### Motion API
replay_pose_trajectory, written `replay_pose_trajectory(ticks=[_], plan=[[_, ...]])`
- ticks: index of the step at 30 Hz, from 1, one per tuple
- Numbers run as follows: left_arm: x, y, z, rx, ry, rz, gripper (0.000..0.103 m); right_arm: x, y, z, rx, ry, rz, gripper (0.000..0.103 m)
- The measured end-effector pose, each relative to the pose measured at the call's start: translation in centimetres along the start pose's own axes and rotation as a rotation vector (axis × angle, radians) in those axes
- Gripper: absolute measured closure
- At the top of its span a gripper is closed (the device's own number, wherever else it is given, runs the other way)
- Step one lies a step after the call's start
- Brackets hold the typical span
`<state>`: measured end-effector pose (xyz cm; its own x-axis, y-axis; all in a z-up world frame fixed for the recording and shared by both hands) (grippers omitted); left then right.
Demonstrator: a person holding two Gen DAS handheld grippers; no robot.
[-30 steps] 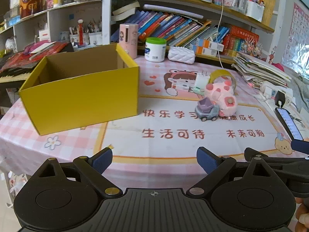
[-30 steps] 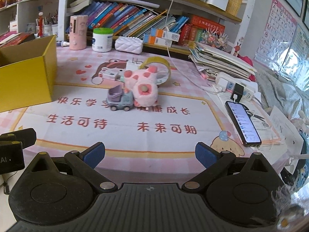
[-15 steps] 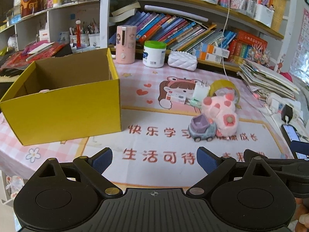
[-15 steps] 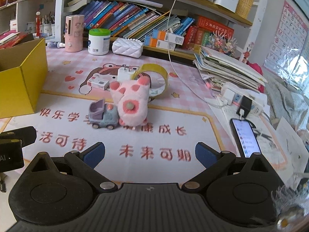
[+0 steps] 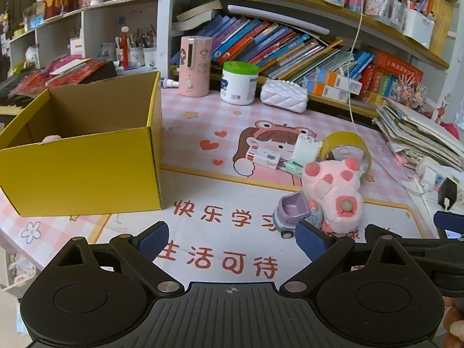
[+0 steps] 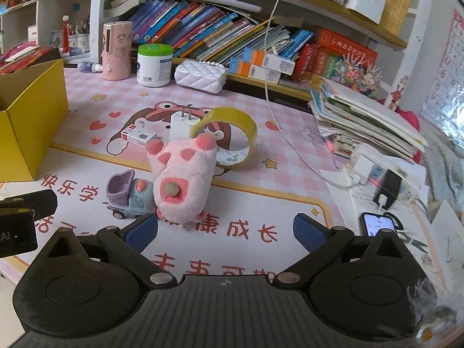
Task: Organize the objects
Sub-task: 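Grasp the pink plush paw toy with the right gripper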
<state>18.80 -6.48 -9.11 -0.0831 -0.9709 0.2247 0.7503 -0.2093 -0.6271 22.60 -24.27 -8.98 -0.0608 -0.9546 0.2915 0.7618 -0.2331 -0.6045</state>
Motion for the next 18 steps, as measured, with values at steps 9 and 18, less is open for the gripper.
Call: replay_pose_trajectory(ticks=[9, 18], plan=[[1.0, 0.6, 0.9, 0.014, 0.010, 0.037, 0.007, 0.4, 1.6, 0.9, 0.010, 0.011, 0.072, 0.002], [1.2, 1.4, 1.4, 0.011, 0.010, 0.056, 0.007, -0.2, 3.1, 1.7, 0.007, 0.010, 0.130, 0.002]])
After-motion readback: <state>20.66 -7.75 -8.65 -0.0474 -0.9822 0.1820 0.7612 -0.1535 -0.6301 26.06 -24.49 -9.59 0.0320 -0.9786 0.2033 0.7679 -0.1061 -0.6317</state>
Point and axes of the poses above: each gripper's, at about its wrist camera, not at the fingertips, and y roughly the way its jaws point, x to its right, z to its top, the point moved 9 cm from there along y, roughly the way its jaws point, and after that the axes turned 11 degrees about -z, right-handed, at the moved point
